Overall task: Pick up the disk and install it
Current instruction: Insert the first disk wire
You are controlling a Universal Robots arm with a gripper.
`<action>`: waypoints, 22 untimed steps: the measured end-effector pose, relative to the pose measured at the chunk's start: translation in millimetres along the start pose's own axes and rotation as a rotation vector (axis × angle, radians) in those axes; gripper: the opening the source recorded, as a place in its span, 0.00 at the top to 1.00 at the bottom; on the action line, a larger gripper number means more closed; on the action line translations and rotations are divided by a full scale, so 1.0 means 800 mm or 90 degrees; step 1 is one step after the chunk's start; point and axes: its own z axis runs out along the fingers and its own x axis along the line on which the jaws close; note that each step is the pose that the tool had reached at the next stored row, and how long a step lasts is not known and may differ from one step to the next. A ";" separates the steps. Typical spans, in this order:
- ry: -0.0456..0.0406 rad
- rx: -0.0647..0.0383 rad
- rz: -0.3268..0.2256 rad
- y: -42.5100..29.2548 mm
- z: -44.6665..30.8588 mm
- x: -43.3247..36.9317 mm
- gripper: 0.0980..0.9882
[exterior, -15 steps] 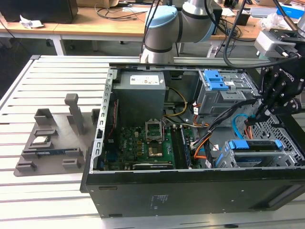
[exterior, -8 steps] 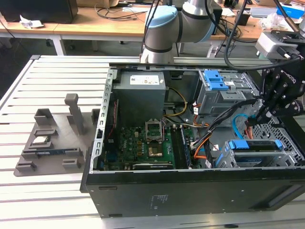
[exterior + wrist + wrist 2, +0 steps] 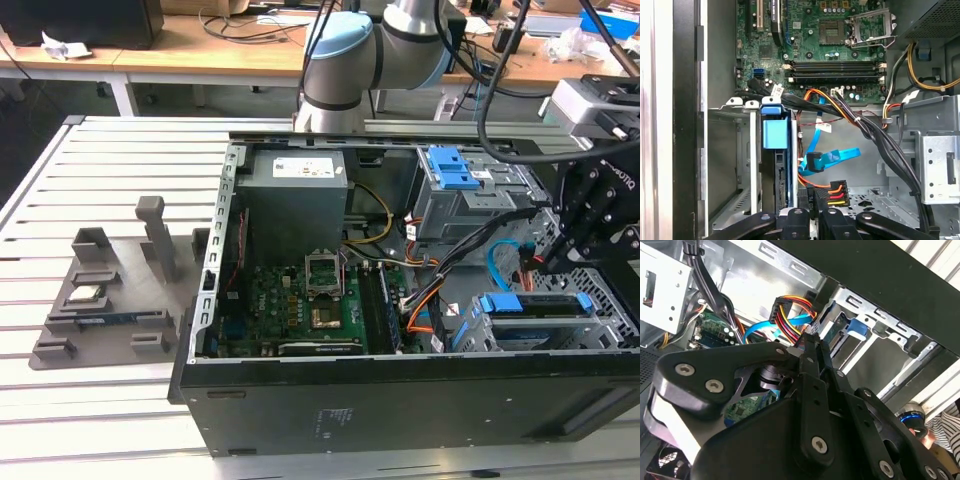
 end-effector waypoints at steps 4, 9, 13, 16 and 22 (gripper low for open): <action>0.0000 0.000 0.000 -0.0002 0.0003 0.005 0.93; 0.0000 0.000 0.000 0.0000 0.0008 0.010 0.93; 0.0000 0.000 0.000 0.0001 0.0013 0.013 0.93; 0.0000 0.000 0.000 0.0002 0.0017 0.016 0.93; 0.0000 0.000 0.000 0.0000 0.0027 0.022 0.93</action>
